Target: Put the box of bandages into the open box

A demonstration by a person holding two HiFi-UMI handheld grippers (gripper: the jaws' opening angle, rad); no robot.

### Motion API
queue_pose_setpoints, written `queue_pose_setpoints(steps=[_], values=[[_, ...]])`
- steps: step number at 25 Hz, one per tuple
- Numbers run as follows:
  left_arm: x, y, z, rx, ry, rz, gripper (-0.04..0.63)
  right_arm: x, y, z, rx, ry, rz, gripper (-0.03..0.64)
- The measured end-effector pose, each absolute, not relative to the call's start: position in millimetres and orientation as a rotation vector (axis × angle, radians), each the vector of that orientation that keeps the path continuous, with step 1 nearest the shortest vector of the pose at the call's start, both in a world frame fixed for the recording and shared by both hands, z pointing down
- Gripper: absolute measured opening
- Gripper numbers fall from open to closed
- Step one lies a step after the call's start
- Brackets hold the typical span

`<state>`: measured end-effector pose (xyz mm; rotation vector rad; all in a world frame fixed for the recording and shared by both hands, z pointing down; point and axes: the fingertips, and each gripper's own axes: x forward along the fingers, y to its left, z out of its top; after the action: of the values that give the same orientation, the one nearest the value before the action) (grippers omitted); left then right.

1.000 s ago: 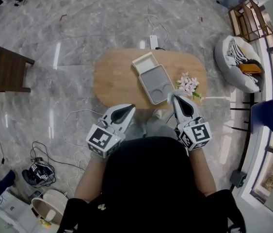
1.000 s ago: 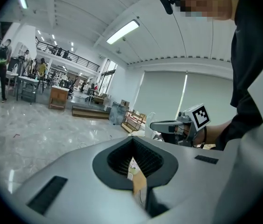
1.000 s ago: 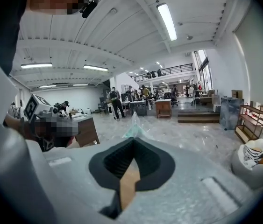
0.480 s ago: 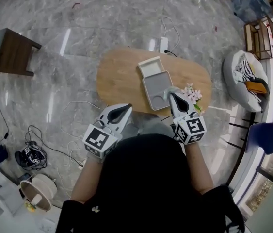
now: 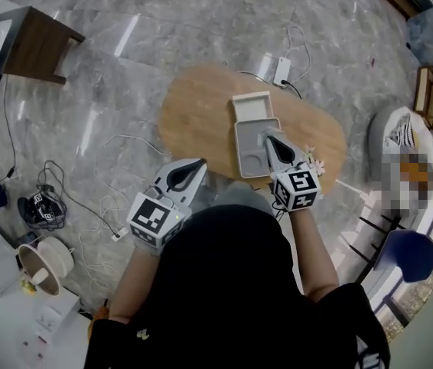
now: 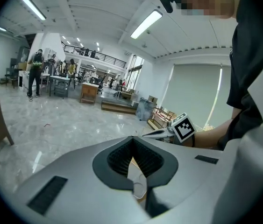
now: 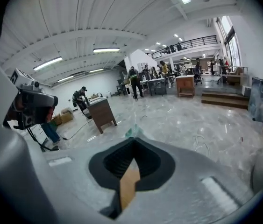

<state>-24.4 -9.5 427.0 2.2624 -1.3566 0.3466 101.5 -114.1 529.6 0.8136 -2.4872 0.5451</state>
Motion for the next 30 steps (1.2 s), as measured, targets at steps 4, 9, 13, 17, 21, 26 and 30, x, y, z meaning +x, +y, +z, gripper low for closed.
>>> queue_pose_setpoints(steps=[4, 9, 13, 17, 21, 26, 30], values=[[-27, -16, 436, 2.174, -1.431, 0.363, 0.011, 95, -132, 565, 0.708, -2.456, 0.558, -0.002], [-29, -15, 458, 2.088, -1.461, 0.378, 0.011, 89, -154, 614, 0.611, -2.398, 0.575, -0.002], [-31, -8, 469, 2.002, -1.495, 0.389, 0.011, 88, -170, 647, 0.553, -2.349, 0.583, -0.002], [-28, 1, 479, 1.949, -1.512, 0.409, 0.011, 86, -187, 677, 0.501, -2.304, 0.598, -0.002], [-29, 12, 489, 1.874, -1.545, 0.416, 0.011, 81, -193, 709, 0.45, -2.256, 0.61, -0.002], [-28, 27, 496, 1.791, -1.58, 0.417, 0.011, 69, -193, 750, 0.382, -2.196, 0.58, -0.002], [-29, 34, 500, 1.693, -1.61, 0.395, 0.011, 63, -195, 778, 0.34, -2.153, 0.556, -0.002]])
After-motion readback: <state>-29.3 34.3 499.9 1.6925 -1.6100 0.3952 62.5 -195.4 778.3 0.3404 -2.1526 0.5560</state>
